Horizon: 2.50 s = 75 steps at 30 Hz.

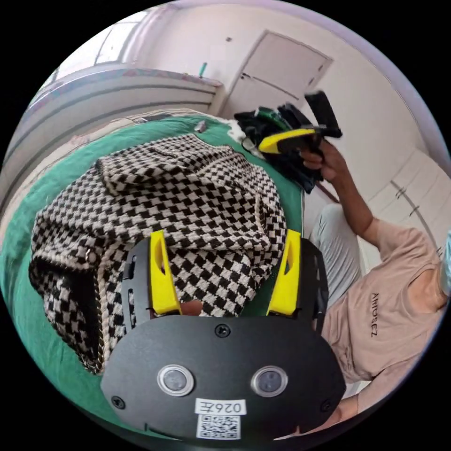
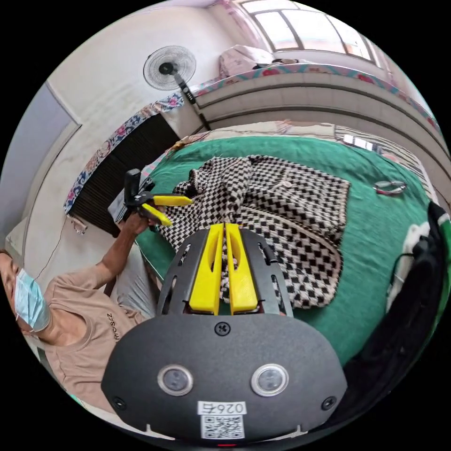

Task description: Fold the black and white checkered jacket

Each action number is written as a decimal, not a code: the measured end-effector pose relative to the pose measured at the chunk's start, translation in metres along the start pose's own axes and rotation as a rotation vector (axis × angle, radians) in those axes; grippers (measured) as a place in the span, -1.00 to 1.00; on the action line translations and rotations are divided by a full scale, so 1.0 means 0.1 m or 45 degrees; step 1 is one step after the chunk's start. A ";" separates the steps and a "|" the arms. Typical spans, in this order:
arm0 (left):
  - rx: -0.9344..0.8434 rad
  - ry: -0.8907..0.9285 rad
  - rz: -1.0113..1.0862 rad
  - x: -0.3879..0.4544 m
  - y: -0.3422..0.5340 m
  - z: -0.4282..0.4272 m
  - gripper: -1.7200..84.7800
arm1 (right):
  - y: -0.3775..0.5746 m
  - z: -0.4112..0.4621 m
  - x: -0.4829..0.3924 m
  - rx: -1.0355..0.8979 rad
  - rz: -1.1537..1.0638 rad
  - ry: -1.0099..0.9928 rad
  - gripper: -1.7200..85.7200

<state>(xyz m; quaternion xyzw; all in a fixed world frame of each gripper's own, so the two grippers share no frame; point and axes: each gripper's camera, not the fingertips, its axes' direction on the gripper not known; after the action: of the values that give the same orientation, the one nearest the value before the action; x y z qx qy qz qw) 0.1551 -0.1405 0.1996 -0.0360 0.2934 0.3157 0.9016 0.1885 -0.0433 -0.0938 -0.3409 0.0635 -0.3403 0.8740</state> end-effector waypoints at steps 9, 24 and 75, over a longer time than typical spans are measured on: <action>-0.313 -0.279 0.450 0.70 -0.25 0.54 -0.80 | -0.51 0.85 0.13 -0.130 0.033 0.074 -0.98; 0.104 0.245 0.225 -0.32 -0.06 -0.16 -0.89 | -0.75 1.33 0.84 -0.007 0.209 -0.208 -0.92; 0.524 0.237 -0.362 -3.46 -1.79 -0.95 -0.80 | 0.06 2.32 -1.99 -1.222 -1.234 -0.373 -0.99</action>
<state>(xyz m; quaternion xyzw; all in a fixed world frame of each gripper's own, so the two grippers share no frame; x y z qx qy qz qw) -0.0050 -0.4967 0.2908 0.0783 0.4252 0.1147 0.8944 0.1200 0.2151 0.0544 -0.7218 -0.0711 -0.5767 0.3760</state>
